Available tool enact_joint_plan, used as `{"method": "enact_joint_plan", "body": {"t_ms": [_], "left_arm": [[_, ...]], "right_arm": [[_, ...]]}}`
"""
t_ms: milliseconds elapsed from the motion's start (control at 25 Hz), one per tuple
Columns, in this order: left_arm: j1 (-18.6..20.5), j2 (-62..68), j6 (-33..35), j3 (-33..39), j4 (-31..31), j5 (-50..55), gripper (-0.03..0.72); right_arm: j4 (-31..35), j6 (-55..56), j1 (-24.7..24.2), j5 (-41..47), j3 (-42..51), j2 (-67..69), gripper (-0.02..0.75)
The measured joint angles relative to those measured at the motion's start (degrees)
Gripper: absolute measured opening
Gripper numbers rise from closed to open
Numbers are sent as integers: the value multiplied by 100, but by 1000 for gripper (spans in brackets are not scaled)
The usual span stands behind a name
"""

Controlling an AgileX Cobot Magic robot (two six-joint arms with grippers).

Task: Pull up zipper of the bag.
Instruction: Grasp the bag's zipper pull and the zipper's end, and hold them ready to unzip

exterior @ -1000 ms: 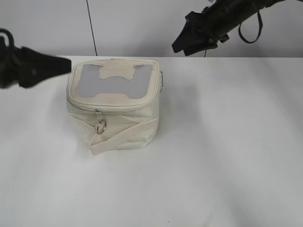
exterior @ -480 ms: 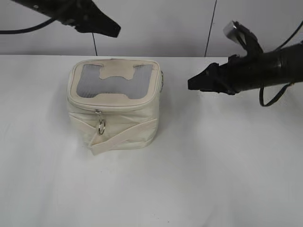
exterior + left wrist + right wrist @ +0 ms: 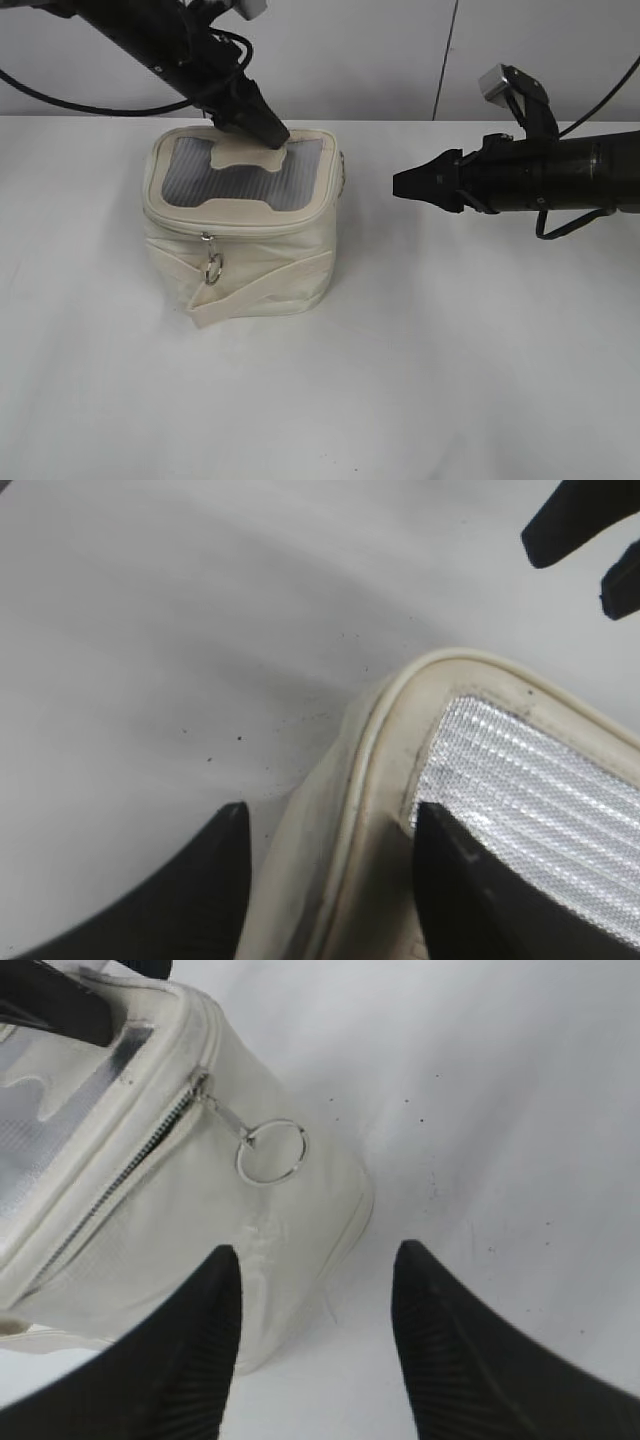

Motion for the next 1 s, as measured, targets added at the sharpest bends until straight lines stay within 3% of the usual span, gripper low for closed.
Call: {"method": "enact_joint_plan", "body": {"t_ms": [200, 240, 360, 440, 720, 1000], "left_arm": [[0, 64, -139, -51, 101, 111, 373], [0, 74, -213, -51, 142, 111, 333], [-32, 75, -269, -51, 247, 141, 112], [-36, 75, -277, -51, 268, 152, 48], [-38, 65, -283, -51, 271, 134, 48], [-43, 65, -304, -51, 271, 134, 48]], "right_arm": [[4, -199, 0, 16, 0, 0, 393], [4, -277, 0, 16, 0, 0, 393], [11, -614, 0, 16, 0, 0, 393], [11, -955, 0, 16, 0, 0, 393], [11, -2331, 164, 16, -49, 75, 394], [11, -2369, 406, 8, -570, 614, 394]]}}
